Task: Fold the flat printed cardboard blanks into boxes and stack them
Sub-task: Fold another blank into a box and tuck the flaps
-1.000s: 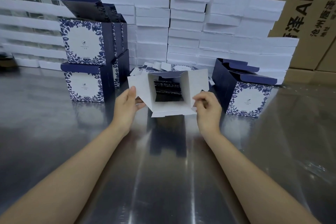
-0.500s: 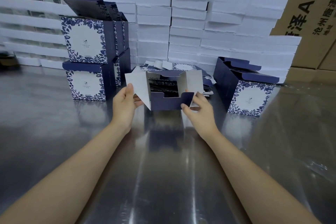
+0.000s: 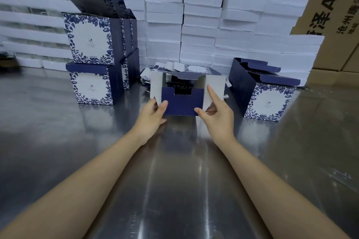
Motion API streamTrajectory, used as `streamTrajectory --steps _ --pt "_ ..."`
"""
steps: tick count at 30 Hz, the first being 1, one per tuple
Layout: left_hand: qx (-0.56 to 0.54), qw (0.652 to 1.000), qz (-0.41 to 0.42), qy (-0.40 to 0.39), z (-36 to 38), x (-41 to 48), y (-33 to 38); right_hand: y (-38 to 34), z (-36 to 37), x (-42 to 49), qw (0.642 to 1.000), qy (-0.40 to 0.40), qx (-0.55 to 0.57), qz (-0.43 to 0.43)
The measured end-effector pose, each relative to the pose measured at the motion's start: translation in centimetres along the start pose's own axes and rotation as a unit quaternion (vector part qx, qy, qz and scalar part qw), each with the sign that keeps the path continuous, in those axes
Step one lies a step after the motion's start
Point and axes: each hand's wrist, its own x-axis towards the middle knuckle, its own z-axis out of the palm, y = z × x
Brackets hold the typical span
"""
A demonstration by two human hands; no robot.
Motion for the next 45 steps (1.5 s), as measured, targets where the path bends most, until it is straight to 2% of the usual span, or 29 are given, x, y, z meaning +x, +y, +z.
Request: streamTrajectory --steps 5,7,9,12,14,17,22,24,27,30,33,37,42,45 --pt "0.009 0.995 0.036 0.096 -0.8 0.7 -0.1 -0.1 0.1 -0.4 0.993 -0.048 -0.060 -0.088" --pt "0.061 0.992 0.051 0.102 -1.1 0.8 -0.2 -0.6 0.2 -0.5 0.984 -0.023 -0.103 -0.147" --pt "0.133 0.983 0.078 0.100 -1.2 0.7 -0.3 -1.2 0.2 -0.3 0.958 0.024 -0.167 -0.232" --pt "0.188 0.974 0.116 0.057 -0.9 0.4 -0.1 -2.0 -0.3 0.2 0.927 0.043 -0.203 -0.314" --pt "0.233 0.962 0.140 0.023 -0.7 0.3 0.0 -2.8 -0.8 0.2 0.932 0.031 -0.202 -0.299" --pt "0.336 0.922 0.191 -0.010 -1.0 0.3 -0.2 -3.8 -1.4 0.1 0.953 0.000 -0.202 -0.228" --pt "0.317 0.913 0.251 -0.056 -1.5 0.5 0.0 -4.9 -2.7 0.5 0.969 -0.022 -0.170 -0.178" --pt "0.329 0.900 0.277 -0.075 -1.7 0.4 -0.2 -5.3 -3.2 0.9 0.969 -0.027 -0.182 -0.167" --pt "0.372 0.883 0.266 -0.104 -2.0 0.1 -0.2 -5.6 -3.6 1.1 0.970 -0.043 -0.195 -0.141" --pt "0.459 0.844 0.263 -0.087 -2.1 0.3 -0.2 -5.8 -3.9 1.3 0.974 -0.065 -0.177 -0.127" --pt "0.517 0.805 0.289 -0.022 -2.1 0.4 -0.2 -5.1 -4.0 1.3 0.985 -0.101 -0.082 -0.111" --pt "0.534 0.788 0.306 -0.035 -2.2 0.2 -0.3 -4.2 -3.6 1.4 0.994 -0.065 0.073 -0.046" --pt "0.525 0.786 0.325 -0.036 -2.2 0.3 -0.2 -3.6 -4.1 1.9 0.969 -0.092 0.227 0.015" --pt "0.493 0.800 0.339 -0.049 -2.4 0.6 -0.2 -3.8 -4.3 2.0 0.965 -0.124 0.230 0.029"
